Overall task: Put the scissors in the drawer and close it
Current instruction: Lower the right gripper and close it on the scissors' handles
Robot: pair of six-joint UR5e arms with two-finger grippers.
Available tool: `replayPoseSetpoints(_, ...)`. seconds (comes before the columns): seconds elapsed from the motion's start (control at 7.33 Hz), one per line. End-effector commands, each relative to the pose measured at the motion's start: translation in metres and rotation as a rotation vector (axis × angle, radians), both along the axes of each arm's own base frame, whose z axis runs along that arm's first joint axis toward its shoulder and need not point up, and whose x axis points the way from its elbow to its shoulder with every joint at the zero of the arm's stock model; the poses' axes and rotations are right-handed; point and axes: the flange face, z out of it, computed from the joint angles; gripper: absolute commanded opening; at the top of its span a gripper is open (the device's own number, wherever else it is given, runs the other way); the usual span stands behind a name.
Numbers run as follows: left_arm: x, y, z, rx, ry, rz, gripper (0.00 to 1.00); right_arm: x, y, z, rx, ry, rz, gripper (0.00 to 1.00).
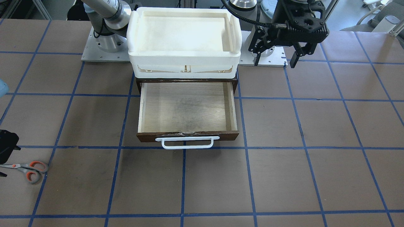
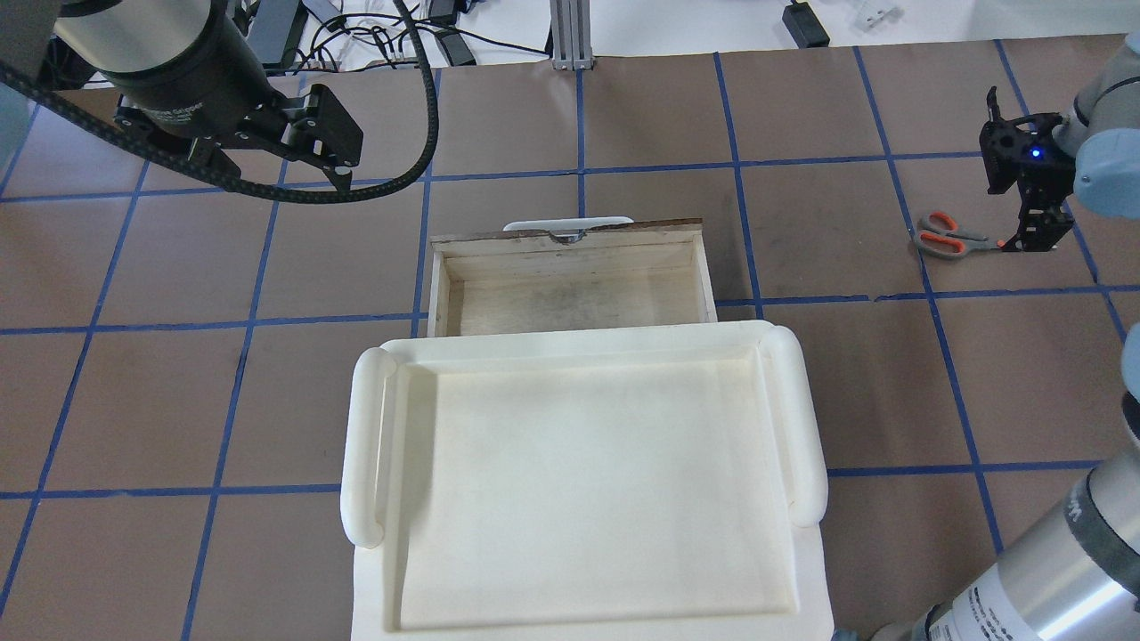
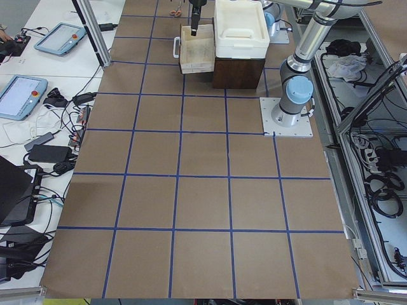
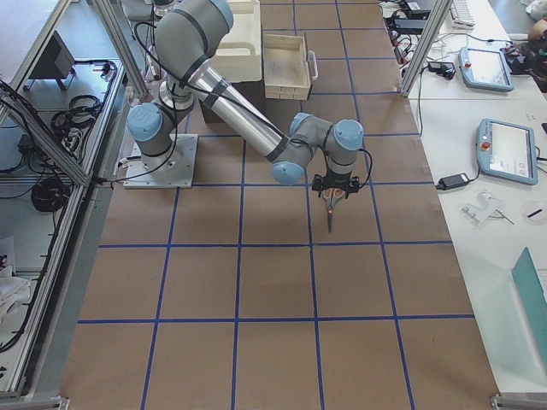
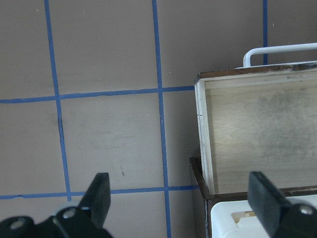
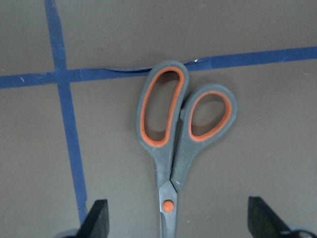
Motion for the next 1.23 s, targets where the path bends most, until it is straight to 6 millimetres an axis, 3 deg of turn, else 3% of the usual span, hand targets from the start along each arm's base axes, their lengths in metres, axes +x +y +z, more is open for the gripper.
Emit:
replayPoseSetpoints(0.0, 0.0, 0.0, 0.0, 0.001, 0.0, 0.0, 1.0, -0.004, -0.003, -0.012, 0.0, -0.001, 0.034, 1.0)
replayPoseSetpoints(0.27, 0.0, 0.0, 0.0, 0.001, 0.0, 0.0, 1.0, -0.008, -0.009, -0.033, -0.004, 0.001, 0.038, 1.0)
replayPoseSetpoints(0.55, 0.0, 0.0, 0.0, 0.001, 0.0, 0.0, 1.0, -0.009, -0.013, -0.037, -0.005, 0.0, 0.037, 0.97)
replayPoseSetpoints(0.68, 0.0, 0.0, 0.001, -0.001, -0.002, 0.0, 1.0, -0.009, -0.013, -0.052, 0.013, -0.012, 0.037, 0.96)
replayPoseSetpoints(0.82, 0.0, 0.0, 0.001, -0.001, -0.002, 0.0, 1.0, -0.009, -0.014, -0.056, 0.012, -0.022, 0.041, 0.96)
replayPoseSetpoints(1.09, 0.0, 0.0, 0.001, -0.001, -0.002, 0.0, 1.0, -0.013, -0.023, -0.044, -0.003, -0.013, 0.044, 0.89)
